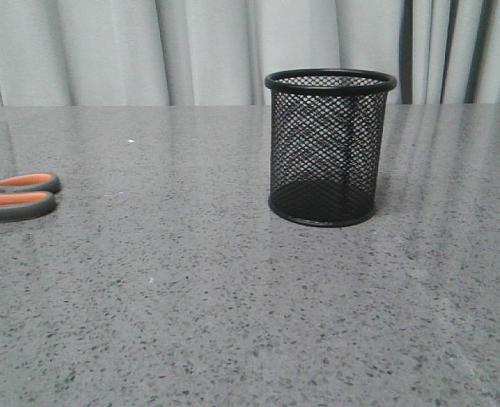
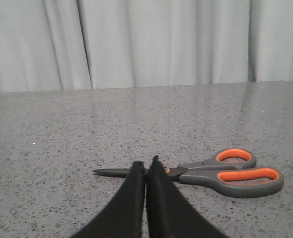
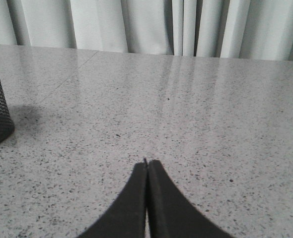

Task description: Put scissors into bucket

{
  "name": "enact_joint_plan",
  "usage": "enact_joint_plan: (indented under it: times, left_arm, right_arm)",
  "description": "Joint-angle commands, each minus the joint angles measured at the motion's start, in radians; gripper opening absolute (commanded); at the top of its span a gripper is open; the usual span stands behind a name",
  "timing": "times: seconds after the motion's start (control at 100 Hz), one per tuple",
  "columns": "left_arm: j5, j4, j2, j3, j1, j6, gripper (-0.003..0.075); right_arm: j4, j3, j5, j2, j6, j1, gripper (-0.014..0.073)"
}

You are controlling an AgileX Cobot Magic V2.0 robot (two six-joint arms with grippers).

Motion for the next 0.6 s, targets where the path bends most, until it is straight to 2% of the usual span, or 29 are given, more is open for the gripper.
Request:
enact_joint_plan:
  times: [0.0, 0.18, 0.28, 0.45, 0.59]
  left_arm:
    - [-0.078, -0.049, -0.026, 0.027, -0.002, -0.011, -0.0021]
    - [-0.078, -0.124, -0.026, 0.027, -0.002, -0.011, -0.0021]
    - [-0.08, -0.234, -0.026, 0.027, -0.002, -0.011, -0.0021]
    - [-0.08, -0.511, -0.026, 0.027, -0.002, -0.011, -0.0021]
    - [-0.08, -0.6, -0.026, 0.027, -0.002, -0.011, -0.0021]
  right_arm:
    - [0.023, 0.017, -0.083, -0.023, 0.001, -0.006, -0.0065]
    - [0.135, 0.017, -0.139, -0.023, 0.001, -0.006, -0.0065]
    - [0.224, 0.017, -0.183, -0.023, 0.001, -0.006, -0.0065]
    - [0.344, 0.017, -0.214, -0.023, 0.001, -0.006, -0.0065]
    - [0.519, 0.017, -0.212, -0.023, 0.001, -0.006, -0.0065]
